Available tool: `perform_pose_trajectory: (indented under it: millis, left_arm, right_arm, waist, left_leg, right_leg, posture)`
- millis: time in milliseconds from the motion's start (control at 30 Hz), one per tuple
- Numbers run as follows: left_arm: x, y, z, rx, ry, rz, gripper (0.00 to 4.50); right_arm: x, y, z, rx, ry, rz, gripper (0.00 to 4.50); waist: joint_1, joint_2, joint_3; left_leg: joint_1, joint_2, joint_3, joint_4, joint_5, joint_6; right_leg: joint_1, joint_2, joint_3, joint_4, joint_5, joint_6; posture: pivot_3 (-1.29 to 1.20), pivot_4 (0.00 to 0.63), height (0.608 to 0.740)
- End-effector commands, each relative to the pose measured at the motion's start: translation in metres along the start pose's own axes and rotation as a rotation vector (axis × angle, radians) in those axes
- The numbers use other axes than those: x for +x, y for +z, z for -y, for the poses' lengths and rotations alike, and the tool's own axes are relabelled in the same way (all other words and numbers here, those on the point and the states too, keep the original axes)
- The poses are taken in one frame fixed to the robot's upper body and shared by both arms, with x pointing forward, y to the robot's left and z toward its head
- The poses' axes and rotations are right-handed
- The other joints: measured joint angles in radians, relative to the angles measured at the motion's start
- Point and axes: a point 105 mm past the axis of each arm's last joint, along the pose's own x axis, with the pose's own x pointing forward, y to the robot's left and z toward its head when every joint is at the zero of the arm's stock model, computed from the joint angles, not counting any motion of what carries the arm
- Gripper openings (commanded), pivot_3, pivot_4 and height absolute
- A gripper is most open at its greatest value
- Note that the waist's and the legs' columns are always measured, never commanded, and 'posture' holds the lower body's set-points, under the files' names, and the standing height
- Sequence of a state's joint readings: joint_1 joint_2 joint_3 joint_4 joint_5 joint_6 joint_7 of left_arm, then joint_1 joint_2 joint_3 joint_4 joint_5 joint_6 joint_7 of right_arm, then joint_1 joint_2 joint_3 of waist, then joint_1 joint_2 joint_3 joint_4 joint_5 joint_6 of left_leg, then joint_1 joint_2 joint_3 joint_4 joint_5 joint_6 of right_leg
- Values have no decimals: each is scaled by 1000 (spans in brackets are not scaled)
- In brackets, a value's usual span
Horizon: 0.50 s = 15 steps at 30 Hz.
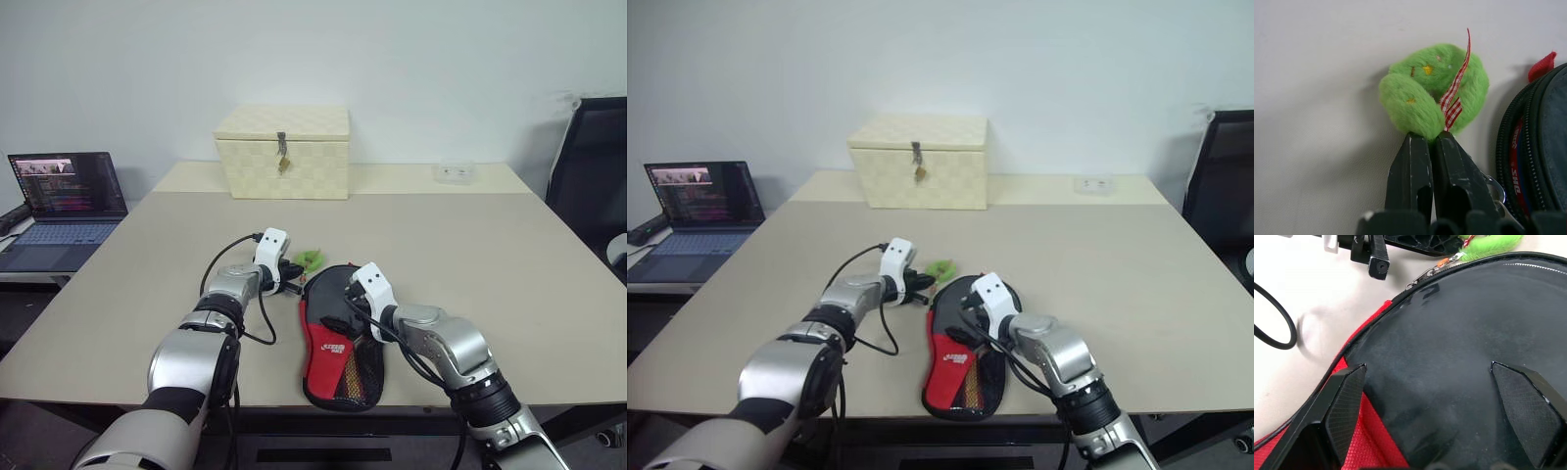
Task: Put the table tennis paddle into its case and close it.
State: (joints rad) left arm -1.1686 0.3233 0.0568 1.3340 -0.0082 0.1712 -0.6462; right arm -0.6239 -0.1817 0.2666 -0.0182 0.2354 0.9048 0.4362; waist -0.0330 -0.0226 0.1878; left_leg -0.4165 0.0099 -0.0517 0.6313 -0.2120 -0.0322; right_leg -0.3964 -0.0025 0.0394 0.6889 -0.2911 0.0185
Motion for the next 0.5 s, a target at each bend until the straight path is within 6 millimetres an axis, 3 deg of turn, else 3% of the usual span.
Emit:
perform_pose_trajectory:
  millis: [33, 267, 500]
  left_arm:
    - [0, 18, 0, 45, 15, 34, 16]
    - [4, 48, 3, 254, 107, 66, 16]
    - [16, 87, 37, 494, 96, 120, 16]
  right_arm:
    - [4, -16, 7, -28, -29, -64, 4500]
    - [0, -45, 5, -65, -1, -176, 4500]
    - [-10, -63, -4, -79, 21, -237, 4500]
  waist:
    - [0, 0, 0]
    - [2, -2, -1]
    - [3, -2, -2]
  left_leg:
    - [0, 0, 0, 0, 0, 0]
    - [1, 0, -1, 2, 0, 0]
    - [1, -2, -1, 3, 0, 0]
  right_leg:
    - [0, 0, 0, 0, 0, 0]
    - [1, 0, -1, 2, 0, 0]
    - [2, 0, -1, 1, 0, 1]
  posture:
    - [0, 150, 740]
    - [0, 150, 740]
    - [0, 150, 740]
